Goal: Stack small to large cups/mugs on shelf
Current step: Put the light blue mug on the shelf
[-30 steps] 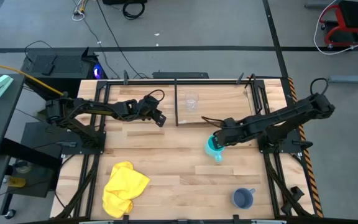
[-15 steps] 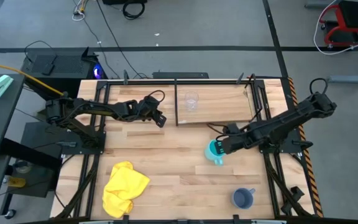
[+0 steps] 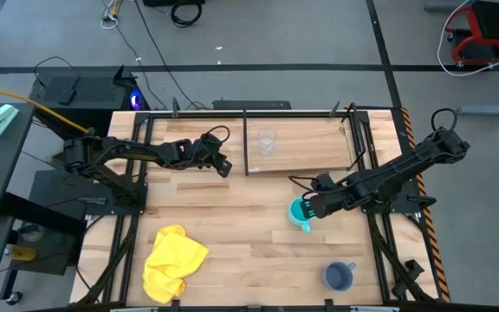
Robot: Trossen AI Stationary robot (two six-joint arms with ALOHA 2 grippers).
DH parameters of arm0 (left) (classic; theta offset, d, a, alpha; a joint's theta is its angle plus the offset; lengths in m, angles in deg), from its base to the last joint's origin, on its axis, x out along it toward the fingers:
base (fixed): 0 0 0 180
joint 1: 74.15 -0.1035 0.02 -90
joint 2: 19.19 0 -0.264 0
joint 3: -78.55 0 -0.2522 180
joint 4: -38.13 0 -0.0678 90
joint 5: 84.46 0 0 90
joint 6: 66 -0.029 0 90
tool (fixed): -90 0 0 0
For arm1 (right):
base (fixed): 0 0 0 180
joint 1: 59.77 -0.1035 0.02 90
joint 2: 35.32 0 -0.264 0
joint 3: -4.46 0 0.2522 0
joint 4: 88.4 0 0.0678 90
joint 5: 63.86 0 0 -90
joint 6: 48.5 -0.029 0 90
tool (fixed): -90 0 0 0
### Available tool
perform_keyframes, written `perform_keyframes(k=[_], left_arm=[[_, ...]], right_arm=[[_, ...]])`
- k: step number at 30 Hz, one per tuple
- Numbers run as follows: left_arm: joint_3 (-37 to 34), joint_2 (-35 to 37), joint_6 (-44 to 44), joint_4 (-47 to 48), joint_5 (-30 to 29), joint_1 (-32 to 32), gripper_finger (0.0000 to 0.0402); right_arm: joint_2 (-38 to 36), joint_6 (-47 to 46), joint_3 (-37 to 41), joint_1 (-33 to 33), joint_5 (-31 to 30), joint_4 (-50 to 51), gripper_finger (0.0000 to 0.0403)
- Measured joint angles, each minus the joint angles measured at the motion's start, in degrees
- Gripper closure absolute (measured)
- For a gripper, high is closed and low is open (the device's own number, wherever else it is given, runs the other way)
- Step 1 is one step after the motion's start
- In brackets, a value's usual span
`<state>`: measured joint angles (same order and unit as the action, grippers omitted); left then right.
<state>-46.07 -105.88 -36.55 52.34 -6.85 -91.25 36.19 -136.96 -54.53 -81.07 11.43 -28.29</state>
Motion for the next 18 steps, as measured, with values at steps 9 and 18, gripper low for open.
perform_keyframes(k=[9,18], left_arm=[[0.0,0.0,-0.1,0.02,-0.01,0.0,0.0389],[0.0,0.0,-0.52,0.04,-0.01,0.0,0.037]], right_arm=[[-7.76,14.99,0.0,-0.62,1.93,0.07,0.0303],[-10.93,47.37,-0.04,5.62,5.49,0.66,0.0302]])
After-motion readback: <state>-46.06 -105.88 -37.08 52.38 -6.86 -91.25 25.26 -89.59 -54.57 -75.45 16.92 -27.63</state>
